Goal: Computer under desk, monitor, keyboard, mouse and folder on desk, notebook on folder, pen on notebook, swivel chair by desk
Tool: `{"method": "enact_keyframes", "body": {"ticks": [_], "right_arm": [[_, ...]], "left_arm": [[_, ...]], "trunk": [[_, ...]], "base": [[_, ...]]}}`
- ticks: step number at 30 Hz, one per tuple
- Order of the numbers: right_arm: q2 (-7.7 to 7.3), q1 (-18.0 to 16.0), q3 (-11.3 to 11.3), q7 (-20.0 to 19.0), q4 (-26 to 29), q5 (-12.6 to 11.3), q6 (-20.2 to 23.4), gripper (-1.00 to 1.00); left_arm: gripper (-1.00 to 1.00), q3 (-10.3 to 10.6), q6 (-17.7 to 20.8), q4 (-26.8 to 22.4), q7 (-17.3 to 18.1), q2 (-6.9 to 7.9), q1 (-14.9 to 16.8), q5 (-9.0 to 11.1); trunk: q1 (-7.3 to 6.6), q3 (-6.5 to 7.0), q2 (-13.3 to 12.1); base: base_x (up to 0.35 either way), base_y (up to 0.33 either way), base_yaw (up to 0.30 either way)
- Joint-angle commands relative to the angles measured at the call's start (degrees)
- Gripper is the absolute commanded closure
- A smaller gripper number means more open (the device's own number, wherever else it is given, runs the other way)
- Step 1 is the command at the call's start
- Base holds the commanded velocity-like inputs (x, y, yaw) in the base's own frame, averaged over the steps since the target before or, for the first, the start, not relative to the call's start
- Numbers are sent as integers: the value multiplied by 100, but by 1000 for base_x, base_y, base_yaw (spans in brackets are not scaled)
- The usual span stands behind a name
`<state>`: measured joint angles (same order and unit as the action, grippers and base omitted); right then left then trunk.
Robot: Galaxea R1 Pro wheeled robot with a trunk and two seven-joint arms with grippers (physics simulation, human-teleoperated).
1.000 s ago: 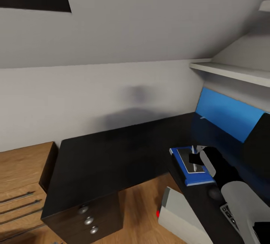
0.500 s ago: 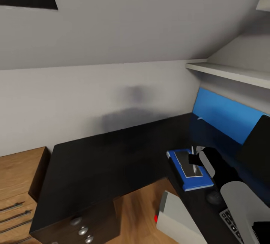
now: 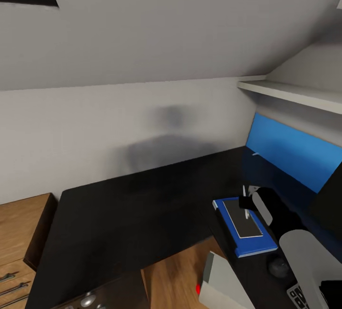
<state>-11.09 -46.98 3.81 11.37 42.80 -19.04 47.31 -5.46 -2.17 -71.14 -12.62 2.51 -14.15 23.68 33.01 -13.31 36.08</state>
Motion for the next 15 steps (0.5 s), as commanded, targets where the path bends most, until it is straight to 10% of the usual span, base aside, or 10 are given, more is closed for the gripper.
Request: {"method": "enact_keyframes", "body": {"ticks": [1,15], "right_arm": [[-8,-4,32,49,-13,-67,10,100],[0,-4,67,56,-287,-36,-98,100]], "left_arm": [[-100,13,-21,-11,-20,4,0,61],[-100,19,-28,-41,-30,-5,0,67]], "trunk": [[2,-8,8],[266,-223,489]], "base": [[13,0,0],[1,0,0]]}}
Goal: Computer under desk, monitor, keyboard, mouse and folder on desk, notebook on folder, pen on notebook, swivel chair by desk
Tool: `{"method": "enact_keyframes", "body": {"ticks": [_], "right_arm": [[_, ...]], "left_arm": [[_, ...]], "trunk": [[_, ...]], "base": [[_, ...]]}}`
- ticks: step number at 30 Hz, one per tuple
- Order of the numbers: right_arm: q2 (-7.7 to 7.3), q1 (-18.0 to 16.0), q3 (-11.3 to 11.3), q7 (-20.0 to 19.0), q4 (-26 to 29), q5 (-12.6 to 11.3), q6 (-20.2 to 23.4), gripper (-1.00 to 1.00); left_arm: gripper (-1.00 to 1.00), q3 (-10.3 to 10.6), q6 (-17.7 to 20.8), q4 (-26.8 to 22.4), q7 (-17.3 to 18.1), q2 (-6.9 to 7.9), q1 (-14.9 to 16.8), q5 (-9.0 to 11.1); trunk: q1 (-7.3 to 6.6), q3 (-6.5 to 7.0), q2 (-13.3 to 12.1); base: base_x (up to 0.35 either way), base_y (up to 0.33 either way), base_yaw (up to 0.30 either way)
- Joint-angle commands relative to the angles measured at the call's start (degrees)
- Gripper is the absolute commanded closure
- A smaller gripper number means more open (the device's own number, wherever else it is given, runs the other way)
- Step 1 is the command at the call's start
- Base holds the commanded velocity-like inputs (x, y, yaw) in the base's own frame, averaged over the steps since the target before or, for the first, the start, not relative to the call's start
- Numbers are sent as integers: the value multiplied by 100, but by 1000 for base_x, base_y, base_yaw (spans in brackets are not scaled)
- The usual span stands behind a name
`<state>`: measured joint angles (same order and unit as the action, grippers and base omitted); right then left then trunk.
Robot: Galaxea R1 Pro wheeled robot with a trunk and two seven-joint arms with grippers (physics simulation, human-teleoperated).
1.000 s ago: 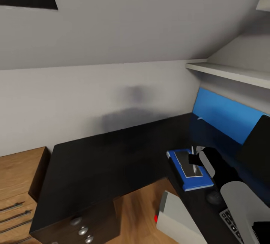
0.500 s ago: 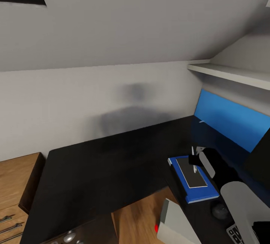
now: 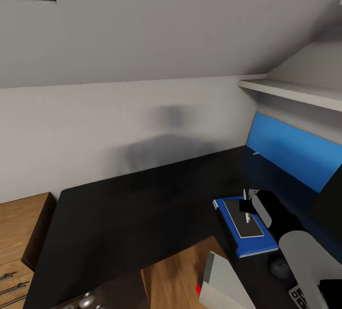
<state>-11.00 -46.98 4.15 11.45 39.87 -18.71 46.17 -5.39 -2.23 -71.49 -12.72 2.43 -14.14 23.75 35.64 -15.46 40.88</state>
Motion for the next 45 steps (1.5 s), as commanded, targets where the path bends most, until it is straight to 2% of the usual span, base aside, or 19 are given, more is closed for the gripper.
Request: {"method": "enact_keyframes", "body": {"ticks": [1,12,24,45], "right_arm": [[-8,-4,33,49,6,-67,16,100],[-3,-4,42,50,3,-62,15,100],[0,-4,154,50,3,-62,15,100],[2,-4,151,84,7,-57,10,100]], "left_arm": [[-100,11,-22,-6,-20,4,-1,60],[-100,11,-18,3,-44,-5,-1,54],[-100,11,-19,3,-39,-5,-1,51],[-100,11,-22,3,-29,-4,-1,51]], "trunk": [[24,-26,48],[266,-223,489],[529,-439,971],[991,-816,1813]], "base": [[0,0,0],[0,0,0],[0,0,0],[0,0,0]]}}
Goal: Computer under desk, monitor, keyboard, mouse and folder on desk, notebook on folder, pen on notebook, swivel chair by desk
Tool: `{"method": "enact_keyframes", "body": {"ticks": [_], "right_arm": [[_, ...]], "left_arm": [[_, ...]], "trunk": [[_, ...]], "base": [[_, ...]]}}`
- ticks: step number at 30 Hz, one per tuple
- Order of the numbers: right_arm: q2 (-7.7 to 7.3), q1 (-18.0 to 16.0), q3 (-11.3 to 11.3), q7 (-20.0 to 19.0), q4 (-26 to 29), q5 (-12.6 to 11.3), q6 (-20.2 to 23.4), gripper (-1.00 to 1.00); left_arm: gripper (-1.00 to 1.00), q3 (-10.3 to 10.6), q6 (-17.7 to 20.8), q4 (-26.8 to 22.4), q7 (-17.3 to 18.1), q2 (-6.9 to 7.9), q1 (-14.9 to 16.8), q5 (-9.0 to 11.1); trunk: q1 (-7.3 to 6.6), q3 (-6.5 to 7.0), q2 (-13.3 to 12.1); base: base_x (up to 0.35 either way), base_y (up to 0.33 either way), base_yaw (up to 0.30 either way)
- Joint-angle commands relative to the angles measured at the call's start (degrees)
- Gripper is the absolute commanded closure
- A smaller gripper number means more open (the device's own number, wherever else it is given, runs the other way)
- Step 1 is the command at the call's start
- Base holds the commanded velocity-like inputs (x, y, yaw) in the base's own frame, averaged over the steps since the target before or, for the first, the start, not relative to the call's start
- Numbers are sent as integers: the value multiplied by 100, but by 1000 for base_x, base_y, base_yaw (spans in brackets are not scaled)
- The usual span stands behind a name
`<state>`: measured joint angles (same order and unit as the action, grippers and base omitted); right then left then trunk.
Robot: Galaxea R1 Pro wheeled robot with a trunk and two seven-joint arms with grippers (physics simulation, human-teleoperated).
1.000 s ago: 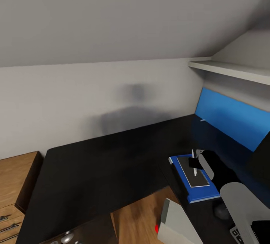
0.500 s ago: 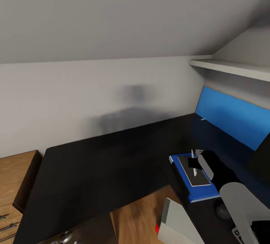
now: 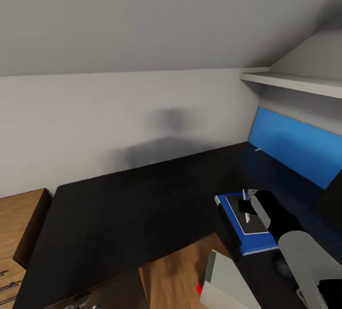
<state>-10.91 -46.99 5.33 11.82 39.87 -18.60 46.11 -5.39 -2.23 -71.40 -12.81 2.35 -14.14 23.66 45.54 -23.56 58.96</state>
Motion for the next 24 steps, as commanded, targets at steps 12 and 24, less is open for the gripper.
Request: {"method": "enact_keyframes", "body": {"ticks": [12,24], "right_arm": [[-8,-3,30,53,12,-65,7,100],[9,-3,30,57,12,2,-6,-100]], "left_arm": [[-100,11,-23,-5,-11,11,-1,60],[-100,3,-23,-5,-6,13,-1,60]], "trunk": [[23,-24,46],[23,-24,46]], "base": [[0,0,0],[0,0,0]]}}
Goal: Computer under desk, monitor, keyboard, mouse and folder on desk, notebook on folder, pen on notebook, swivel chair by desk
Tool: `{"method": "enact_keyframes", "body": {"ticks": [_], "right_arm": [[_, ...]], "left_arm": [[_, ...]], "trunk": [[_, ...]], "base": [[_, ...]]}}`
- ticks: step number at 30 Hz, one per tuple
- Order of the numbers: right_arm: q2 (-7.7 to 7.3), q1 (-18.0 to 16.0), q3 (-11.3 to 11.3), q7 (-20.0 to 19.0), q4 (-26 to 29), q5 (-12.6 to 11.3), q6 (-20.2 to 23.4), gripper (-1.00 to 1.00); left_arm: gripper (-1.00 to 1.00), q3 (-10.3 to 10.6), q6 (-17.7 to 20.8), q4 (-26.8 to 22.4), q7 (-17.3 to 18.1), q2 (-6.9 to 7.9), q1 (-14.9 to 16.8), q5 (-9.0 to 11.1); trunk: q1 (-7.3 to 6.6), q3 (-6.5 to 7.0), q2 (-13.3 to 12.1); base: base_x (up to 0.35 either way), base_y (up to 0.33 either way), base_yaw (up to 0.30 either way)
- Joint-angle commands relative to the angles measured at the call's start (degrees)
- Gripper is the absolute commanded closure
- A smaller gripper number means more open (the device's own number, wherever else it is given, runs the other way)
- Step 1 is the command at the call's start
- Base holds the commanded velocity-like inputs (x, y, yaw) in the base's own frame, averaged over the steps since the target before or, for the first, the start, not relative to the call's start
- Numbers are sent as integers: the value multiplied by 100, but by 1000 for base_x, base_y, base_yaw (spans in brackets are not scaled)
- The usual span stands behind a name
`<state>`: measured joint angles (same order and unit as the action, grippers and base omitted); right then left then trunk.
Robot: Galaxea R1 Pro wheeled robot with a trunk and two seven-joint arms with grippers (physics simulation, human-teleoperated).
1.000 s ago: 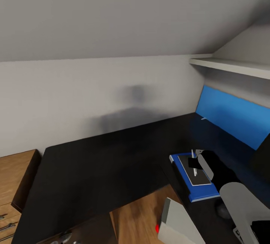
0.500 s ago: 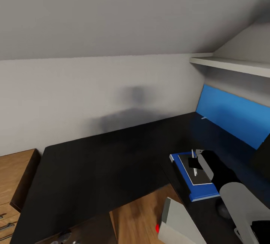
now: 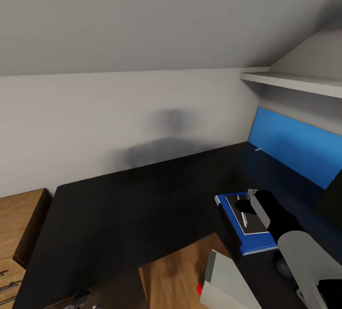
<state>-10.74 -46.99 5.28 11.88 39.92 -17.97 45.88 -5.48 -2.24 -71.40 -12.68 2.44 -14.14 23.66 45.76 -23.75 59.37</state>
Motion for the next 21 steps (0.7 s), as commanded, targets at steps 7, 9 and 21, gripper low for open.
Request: {"method": "enact_keyframes", "body": {"ticks": [7,9,21], "right_arm": [[8,-3,31,33,48,-76,7,-100],[66,-3,31,27,62,-80,-21,-100],[862,447,163,54,710,432,-400,-100]], "left_arm": [[-100,11,-20,0,-16,10,-1,60],[-100,11,-19,2,-16,10,-1,57],[-100,5,-22,4,-16,13,-1,60]], "trunk": [[1,-5,4],[1,-5,4],[1,-5,4]], "base": [[0,0,0],[0,0,0],[0,0,0]]}}
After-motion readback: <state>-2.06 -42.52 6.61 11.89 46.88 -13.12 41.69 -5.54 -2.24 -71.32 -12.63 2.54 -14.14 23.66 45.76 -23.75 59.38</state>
